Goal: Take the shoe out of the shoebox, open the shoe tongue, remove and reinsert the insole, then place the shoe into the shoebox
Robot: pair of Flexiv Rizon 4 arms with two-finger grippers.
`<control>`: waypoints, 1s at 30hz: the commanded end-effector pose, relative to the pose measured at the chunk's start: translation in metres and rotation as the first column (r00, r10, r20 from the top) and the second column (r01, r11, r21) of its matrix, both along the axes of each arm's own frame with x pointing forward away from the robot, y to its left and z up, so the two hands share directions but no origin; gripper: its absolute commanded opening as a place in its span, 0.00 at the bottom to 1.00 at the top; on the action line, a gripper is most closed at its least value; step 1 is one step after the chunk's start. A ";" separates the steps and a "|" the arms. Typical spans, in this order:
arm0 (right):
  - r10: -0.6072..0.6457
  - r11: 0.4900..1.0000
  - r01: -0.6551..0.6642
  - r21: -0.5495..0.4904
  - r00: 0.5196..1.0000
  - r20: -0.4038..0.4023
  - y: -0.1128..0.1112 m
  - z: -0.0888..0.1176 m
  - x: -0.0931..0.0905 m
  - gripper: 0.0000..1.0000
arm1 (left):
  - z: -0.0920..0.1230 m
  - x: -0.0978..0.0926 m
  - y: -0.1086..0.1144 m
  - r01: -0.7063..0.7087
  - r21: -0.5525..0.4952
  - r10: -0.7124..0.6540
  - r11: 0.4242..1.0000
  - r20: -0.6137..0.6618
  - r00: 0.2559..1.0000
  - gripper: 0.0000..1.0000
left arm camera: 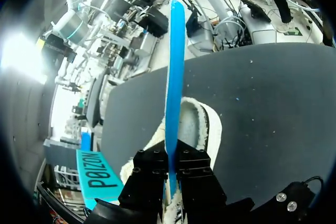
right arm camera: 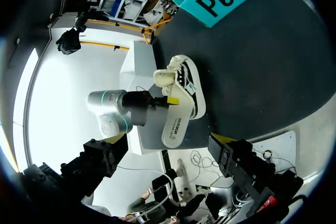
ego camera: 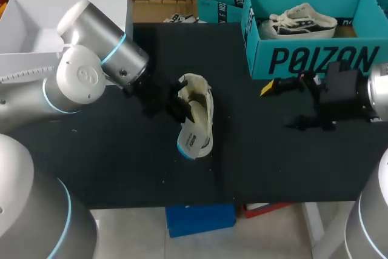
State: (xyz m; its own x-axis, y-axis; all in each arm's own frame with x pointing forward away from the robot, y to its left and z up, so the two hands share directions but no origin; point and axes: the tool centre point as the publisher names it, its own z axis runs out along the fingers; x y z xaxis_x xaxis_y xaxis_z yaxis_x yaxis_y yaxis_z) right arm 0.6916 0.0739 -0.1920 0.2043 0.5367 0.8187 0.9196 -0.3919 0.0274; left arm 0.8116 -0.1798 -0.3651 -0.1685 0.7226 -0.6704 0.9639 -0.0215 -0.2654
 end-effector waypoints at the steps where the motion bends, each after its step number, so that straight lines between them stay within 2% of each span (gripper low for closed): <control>1: -0.001 1.000 0.001 -0.002 1.000 -0.001 0.001 0.000 0.000 1.00 | -0.003 0.002 -0.003 -0.016 0.006 0.016 1.000 0.011 1.000 0.00; 12: -0.001 1.000 0.001 -0.002 1.000 -0.001 0.001 0.000 0.000 1.00 | -0.005 0.009 -0.002 -0.048 0.021 0.047 0.999 0.019 0.999 0.00; 13: -0.001 1.000 0.001 -0.002 1.000 -0.001 0.001 0.000 0.000 1.00 | -0.005 0.009 -0.002 -0.048 0.021 0.048 0.999 0.018 0.999 0.27; 14: -0.001 1.000 0.001 -0.002 1.000 -0.001 0.001 0.000 0.000 1.00 | -0.004 0.009 -0.002 -0.048 0.023 0.047 0.999 0.017 0.999 0.40; 15: -0.001 1.000 0.001 -0.002 1.000 -0.001 0.001 0.000 0.000 1.00 | -0.004 0.007 -0.002 -0.046 0.023 0.046 0.999 0.016 0.999 0.46; 17: -0.001 1.000 0.001 -0.002 1.000 -0.001 0.001 0.000 0.000 1.00 | -0.002 0.005 -0.002 -0.041 0.022 0.041 0.999 0.012 0.999 0.65; 19: -0.001 1.000 0.001 -0.002 1.000 -0.001 0.001 0.000 0.000 1.00 | 0.000 0.002 -0.002 -0.035 0.018 0.035 0.999 0.011 0.999 0.72; 26: -0.001 1.000 0.001 -0.002 1.000 -0.001 0.001 0.000 0.000 1.00 | 0.008 -0.011 -0.002 -0.003 0.011 0.003 1.000 0.010 1.000 0.73; 28: -0.001 1.000 0.001 -0.002 1.000 -0.001 0.001 0.000 0.000 1.00 | 0.009 -0.014 -0.002 0.003 0.008 -0.003 1.000 0.010 1.000 0.70; 30: -0.001 1.000 0.001 -0.002 1.000 -0.001 0.001 0.000 0.000 1.00 | 0.010 -0.017 -0.001 0.010 0.004 -0.010 1.000 0.010 1.000 0.63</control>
